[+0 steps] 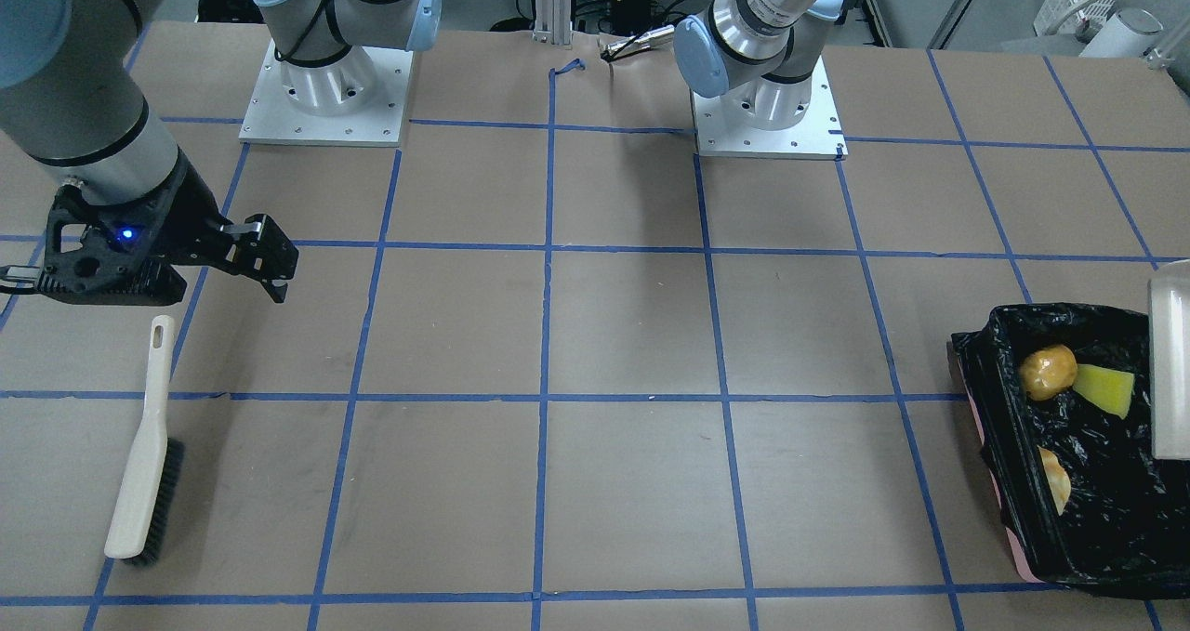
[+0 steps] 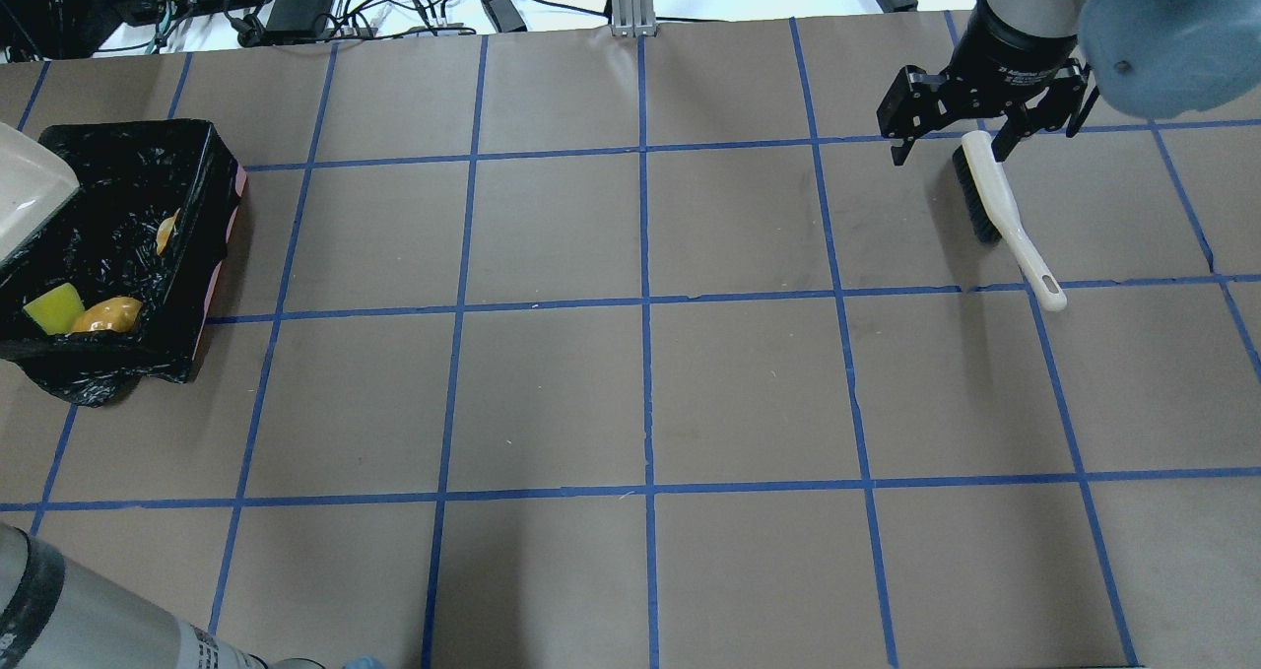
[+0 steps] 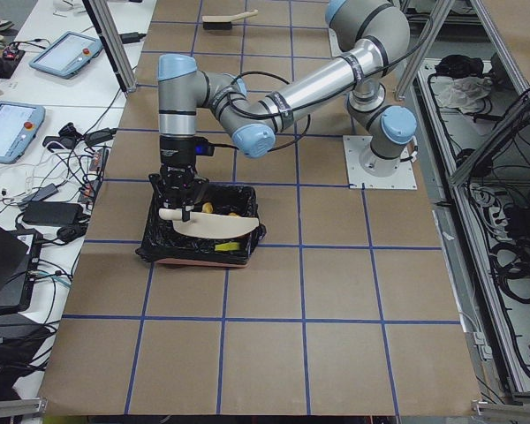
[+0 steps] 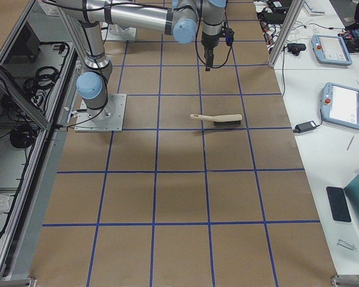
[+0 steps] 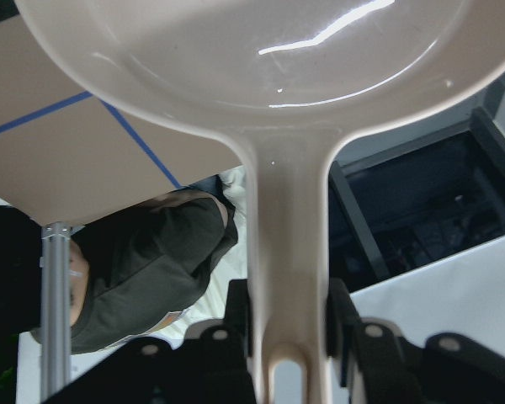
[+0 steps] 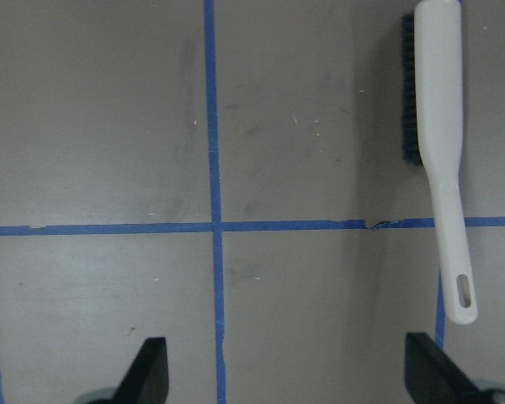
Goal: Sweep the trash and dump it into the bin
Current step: 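Lower the brush to the table and open the right gripper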
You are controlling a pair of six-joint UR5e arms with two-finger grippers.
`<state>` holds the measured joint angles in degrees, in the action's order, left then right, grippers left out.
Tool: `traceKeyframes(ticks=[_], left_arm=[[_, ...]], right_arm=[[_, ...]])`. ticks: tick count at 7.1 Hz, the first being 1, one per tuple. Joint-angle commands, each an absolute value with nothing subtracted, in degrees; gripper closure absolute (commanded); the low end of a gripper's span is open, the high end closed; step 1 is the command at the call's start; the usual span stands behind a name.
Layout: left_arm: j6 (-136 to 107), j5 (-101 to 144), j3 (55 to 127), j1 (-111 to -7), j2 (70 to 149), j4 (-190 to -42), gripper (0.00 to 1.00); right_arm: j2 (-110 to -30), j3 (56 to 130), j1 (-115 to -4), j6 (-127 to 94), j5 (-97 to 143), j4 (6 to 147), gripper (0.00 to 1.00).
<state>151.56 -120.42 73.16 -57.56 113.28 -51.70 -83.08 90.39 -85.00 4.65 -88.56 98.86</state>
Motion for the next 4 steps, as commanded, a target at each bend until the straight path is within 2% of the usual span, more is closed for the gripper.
traceKeyframes(ticks=[1,2,4], left_arm=[[147.0,-103.1,73.0,-57.7,110.1,-57.4,1.00],[140.8,-96.8,73.0,-58.3,109.0,-64.8,1.00],[127.4,-96.1,72.9,-66.4,109.2,-68.5,1.00]], right_arm=[[-83.9,90.8,-85.1,4.6,-87.6,98.0,0.00],[-83.8,90.8,-85.1,4.6,-88.1,96.6,0.00],[-83.9,90.8,-85.1,4.2,-87.5,96.6,0.00]])
